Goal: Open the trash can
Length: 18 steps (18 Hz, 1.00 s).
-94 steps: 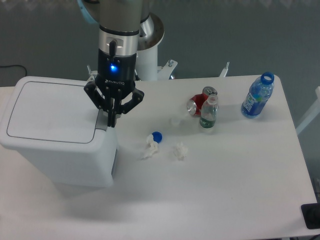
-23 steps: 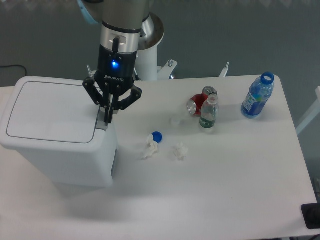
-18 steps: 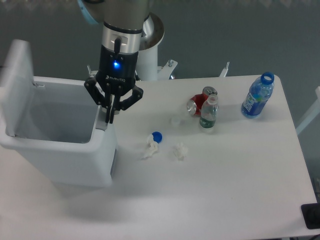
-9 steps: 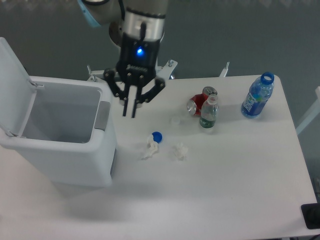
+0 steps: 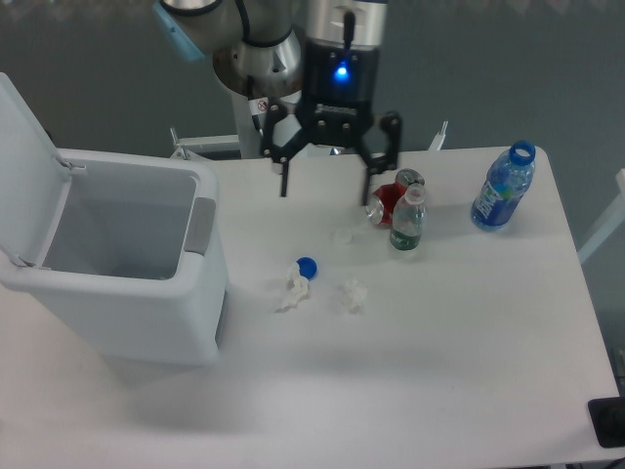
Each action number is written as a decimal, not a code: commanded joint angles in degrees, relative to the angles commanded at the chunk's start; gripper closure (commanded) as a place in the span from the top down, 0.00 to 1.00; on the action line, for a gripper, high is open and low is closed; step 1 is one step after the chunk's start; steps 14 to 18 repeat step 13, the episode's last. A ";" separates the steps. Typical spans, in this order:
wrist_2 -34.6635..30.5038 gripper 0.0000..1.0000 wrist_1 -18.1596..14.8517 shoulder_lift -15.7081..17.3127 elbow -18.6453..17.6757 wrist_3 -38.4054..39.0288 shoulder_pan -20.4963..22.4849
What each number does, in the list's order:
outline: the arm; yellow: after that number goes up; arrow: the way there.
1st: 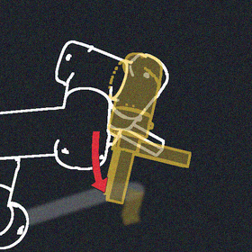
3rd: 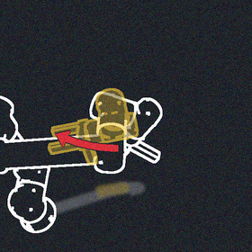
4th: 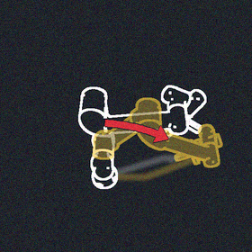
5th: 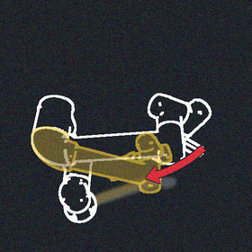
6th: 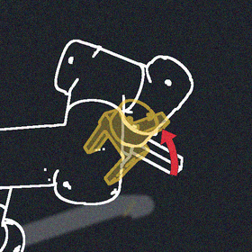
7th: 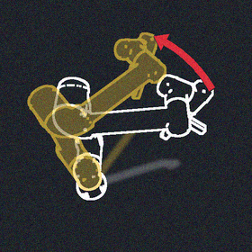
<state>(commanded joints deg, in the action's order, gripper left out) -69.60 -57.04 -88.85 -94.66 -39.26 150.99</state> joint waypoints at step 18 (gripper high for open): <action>-21.81 1.00 0.00 -7.48 4.75 -26.04 -1.22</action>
